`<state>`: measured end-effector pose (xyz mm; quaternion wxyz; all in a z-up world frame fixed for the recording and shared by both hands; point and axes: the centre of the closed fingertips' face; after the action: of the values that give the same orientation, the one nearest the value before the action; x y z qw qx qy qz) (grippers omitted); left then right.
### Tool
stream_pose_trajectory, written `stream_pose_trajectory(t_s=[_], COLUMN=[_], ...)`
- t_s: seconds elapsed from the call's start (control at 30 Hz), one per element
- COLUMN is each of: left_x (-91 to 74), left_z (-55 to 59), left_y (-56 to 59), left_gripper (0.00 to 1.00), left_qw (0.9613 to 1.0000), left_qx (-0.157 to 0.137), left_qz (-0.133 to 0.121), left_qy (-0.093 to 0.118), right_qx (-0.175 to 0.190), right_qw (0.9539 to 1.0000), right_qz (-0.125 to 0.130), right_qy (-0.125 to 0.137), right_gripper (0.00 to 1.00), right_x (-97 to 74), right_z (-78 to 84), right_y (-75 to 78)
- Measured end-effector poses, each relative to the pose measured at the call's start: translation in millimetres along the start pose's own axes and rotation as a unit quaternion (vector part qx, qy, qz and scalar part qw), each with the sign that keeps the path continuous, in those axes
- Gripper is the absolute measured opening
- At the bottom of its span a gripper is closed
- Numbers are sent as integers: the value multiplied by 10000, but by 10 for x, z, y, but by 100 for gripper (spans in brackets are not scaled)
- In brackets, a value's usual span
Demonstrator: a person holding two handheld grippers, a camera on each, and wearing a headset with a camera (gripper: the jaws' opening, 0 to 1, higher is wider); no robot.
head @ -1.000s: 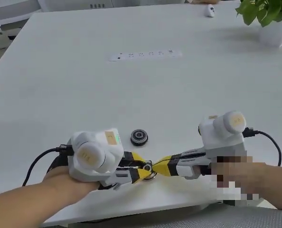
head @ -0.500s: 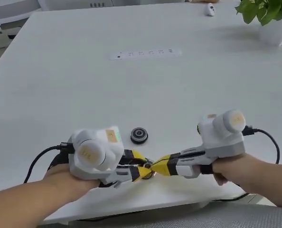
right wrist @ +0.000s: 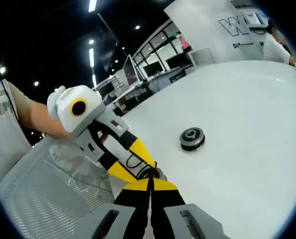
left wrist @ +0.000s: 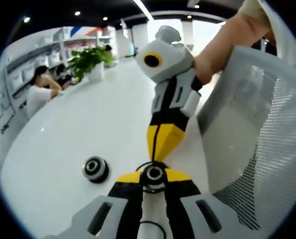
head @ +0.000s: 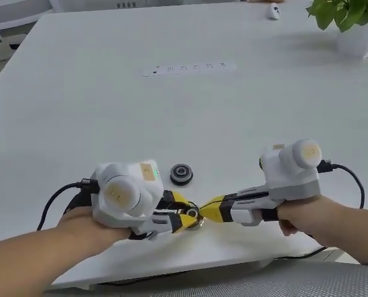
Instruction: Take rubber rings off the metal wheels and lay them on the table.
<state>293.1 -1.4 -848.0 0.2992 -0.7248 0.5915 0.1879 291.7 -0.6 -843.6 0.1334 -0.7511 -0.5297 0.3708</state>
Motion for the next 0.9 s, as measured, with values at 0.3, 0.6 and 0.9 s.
stream_pose_trajectory(t_s=[0.3,0.6,0.9], left_x=[-46,-132,-265], left_z=[-37,-106,-100], left_y=[64,67,31], left_gripper=[25,30,37], left_qw=[9998,9995,9993], left_qx=[-21,-138,-271], left_qz=[202,226,144], left_qy=[37,186,206], right_qx=[-21,-24,-39], right_qw=[10000,10000,10000], right_qz=[-5,-9,-43], right_qy=[-43,-24,-7], right_gripper=[0,0,0], right_x=[4,-14,-25], right_z=[11,-2,-27], right_y=[2,-10,-28])
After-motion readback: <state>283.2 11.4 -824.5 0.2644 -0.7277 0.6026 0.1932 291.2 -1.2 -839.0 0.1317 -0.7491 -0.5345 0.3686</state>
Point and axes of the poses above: the centre of the closed fingertips' face, and the gripper's own axes: x roughly forward along the fingers, y roughly to its right, z roughly out of its underside, and after that the axes turned 9 degrees about x, right-handed
